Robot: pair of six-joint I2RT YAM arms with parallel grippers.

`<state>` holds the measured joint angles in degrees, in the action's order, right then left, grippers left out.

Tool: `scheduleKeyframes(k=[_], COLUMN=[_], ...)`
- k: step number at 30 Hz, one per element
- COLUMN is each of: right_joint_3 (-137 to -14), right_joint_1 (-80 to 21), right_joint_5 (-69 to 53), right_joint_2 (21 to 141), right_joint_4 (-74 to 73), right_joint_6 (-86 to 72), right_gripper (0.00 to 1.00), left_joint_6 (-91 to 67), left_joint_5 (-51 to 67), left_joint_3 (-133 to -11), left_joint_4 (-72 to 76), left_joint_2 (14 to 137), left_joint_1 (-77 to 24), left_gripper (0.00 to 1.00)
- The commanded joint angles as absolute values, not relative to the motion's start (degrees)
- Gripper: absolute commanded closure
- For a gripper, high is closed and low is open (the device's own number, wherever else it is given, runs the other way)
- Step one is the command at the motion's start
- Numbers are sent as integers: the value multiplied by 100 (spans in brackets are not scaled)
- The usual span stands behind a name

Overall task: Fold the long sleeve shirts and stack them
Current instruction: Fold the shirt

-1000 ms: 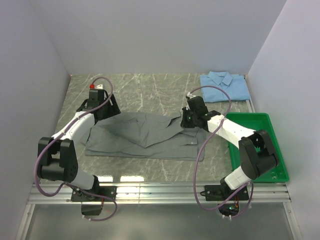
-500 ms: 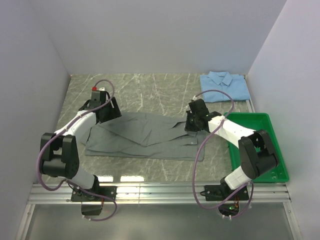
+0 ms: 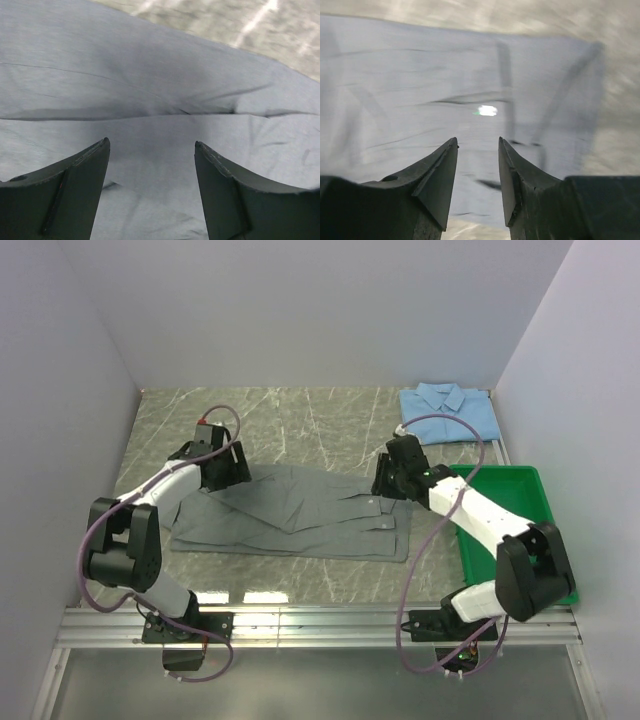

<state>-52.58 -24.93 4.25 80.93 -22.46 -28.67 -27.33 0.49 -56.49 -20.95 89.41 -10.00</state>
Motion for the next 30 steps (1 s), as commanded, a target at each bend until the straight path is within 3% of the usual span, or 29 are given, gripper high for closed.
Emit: scheduleKeyframes(k=[1,8,15,21,30], right_joint_3=[-5493,-5660,-6529,-7181,-6847], right_joint_1=[-2505,-3014,-3884,-4078,-3850], right_joint_5=[-1083,-3591,-4392,-4675,-4553], right_joint_2=[7830,8999,10666,11837,12051], right_joint_4=[-1270,657,1791,1320,344], right_joint_6=[-2821,-3777,-4227,-4263,-4210], right_gripper=[54,54,54,54,54], left_joint_6=[-3014,-3981,-4455,-4710,-5071], left_joint_5=[97,-167,-79,-79,-79], left_joint_3=[-5696,-5213,-5010,-4790,-4877], left_joint_4=[-1995,-1504,-1064,-888,-799], left_joint_2=[8631,8666,9061,9290,9852], left_joint_1=[-1248,-1204,-809,-668,-255], left_gripper=[25,30,31,31,32])
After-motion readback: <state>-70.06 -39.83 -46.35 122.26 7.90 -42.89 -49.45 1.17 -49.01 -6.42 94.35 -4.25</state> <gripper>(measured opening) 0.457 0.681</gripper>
